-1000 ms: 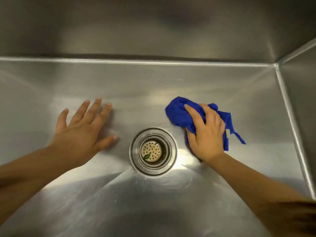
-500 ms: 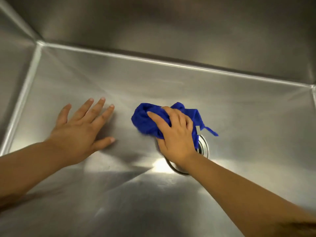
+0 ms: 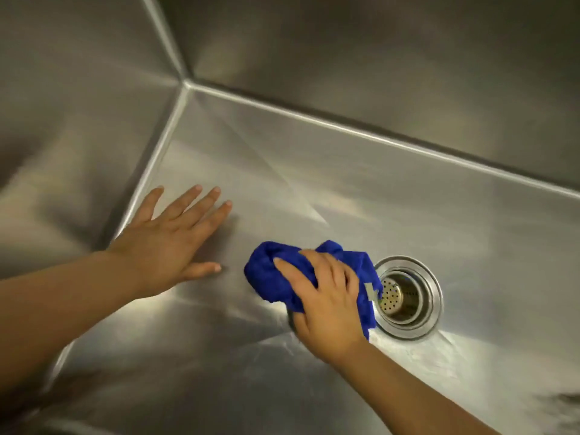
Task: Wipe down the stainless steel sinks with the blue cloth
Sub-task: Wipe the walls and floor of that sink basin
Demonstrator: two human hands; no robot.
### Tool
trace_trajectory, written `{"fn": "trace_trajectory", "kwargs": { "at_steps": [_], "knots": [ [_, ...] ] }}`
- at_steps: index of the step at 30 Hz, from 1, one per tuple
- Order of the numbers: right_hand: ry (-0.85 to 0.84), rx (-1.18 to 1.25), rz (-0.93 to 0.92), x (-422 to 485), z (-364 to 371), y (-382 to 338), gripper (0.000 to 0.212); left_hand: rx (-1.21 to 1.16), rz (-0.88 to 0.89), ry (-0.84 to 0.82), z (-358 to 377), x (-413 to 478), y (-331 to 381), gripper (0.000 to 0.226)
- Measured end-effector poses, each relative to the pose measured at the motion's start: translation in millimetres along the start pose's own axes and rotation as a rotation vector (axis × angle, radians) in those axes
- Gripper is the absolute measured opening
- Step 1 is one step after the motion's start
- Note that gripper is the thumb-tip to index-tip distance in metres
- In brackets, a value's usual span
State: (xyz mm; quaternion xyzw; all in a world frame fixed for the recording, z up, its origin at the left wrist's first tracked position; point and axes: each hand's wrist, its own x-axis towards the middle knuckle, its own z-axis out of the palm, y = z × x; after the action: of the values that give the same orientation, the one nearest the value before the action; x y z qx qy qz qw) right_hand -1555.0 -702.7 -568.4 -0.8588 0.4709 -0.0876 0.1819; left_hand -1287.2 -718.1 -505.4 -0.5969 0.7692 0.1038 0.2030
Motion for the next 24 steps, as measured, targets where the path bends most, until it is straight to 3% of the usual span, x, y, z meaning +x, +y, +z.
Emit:
{"fn": "trace_trajectory", "kwargs": {
  "at_steps": [3,8,10,14,17,20,24],
  "knots": [
    [0.034,-0.04,0.017,46,-3,5,0.063,0.018,-0.046,0.009,-1,-3,-9,0.094],
    [0.081,-0.014,0.402,127,-3,-17,0.065,0.162,-0.108,-0.193,8,-14,-14,0.092],
    [0.1,-0.021,0.356,112,4,-28,0.066,0.185,-0.115,-0.222,10,-22,-15,0.094],
    [0.033,-0.065,0.046,42,22,-43,0.068,0.208,-0.137,-0.277,4,-32,-19,0.099],
    [-0.001,-0.058,-0.014,48,19,-41,0.062,0.238,-0.141,-0.298,-3,-40,-26,0.1],
    [0.015,-0.077,0.054,102,9,-44,0.057,0.288,-0.149,-0.296,-8,-51,-33,0.099],
    [-0.029,-0.002,0.274,179,3,-57,0.063,0.376,-0.157,-0.329,-15,-66,-43,0.099]
  ]
}}
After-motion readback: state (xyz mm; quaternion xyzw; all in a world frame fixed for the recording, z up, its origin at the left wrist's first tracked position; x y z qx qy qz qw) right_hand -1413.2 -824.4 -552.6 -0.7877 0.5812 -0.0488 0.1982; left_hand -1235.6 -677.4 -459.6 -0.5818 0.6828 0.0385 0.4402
